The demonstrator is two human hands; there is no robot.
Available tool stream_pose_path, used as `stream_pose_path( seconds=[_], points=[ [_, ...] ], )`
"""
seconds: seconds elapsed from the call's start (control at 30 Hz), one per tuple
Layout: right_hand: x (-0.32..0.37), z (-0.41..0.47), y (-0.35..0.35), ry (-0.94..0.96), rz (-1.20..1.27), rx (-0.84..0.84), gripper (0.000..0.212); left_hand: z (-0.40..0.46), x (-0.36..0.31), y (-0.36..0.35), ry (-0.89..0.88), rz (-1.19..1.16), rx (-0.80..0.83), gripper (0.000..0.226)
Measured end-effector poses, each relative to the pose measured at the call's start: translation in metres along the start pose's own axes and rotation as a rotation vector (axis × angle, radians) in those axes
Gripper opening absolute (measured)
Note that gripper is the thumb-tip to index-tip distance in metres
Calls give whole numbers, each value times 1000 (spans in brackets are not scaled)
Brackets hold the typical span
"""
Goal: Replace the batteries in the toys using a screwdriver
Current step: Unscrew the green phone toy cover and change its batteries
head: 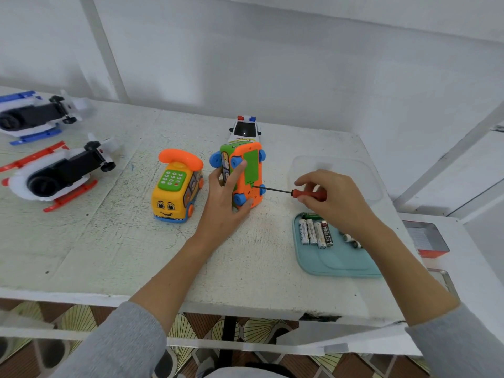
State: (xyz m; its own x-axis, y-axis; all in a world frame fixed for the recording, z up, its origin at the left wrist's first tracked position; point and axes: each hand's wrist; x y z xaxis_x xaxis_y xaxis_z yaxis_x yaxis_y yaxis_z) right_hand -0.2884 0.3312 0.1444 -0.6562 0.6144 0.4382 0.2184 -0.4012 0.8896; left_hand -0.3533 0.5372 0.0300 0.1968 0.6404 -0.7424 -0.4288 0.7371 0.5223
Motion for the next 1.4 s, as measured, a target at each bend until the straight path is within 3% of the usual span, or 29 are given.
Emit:
stream_pose_path(
  seconds=[0.1,0.47,0.73,0.87,1.1,1.27,1.4],
  points=[
    [-1,0,-2,12,-32,37,25,0,0,0,-11,13,5,80],
    [-1,0,-2,-21,-44,53,12,0,-1,-1,0,17,-6,79],
    [3,1,-6,-29,41,46,19,0,-1,0,10,-36,5,76],
    [1,0,-3,-18,-50,54,14,-1,2,-2,-10,4,6,78],
    [1,0,-5,-16,-23,86,30,-1,-1,-1,13,4,8,76],
    [0,0,-3,-10,-25,81,14,-1,-1,0,0,-1,8,78],
    [0,-1,-3,18,-60,58,18,-1,-1,-1,-16,16,8,79]
  ],
)
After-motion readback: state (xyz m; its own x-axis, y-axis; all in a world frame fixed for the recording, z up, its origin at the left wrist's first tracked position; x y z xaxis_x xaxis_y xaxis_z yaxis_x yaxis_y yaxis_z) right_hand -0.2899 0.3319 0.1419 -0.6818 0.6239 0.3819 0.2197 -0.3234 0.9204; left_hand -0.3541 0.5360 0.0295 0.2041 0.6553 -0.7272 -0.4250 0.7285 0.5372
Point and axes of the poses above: each hand's wrist, its own z-axis towards the middle knuckle, its own y-axis out of the back of the hand, x = y × z, and after that the axes turned 6 degrees about x, right-handed
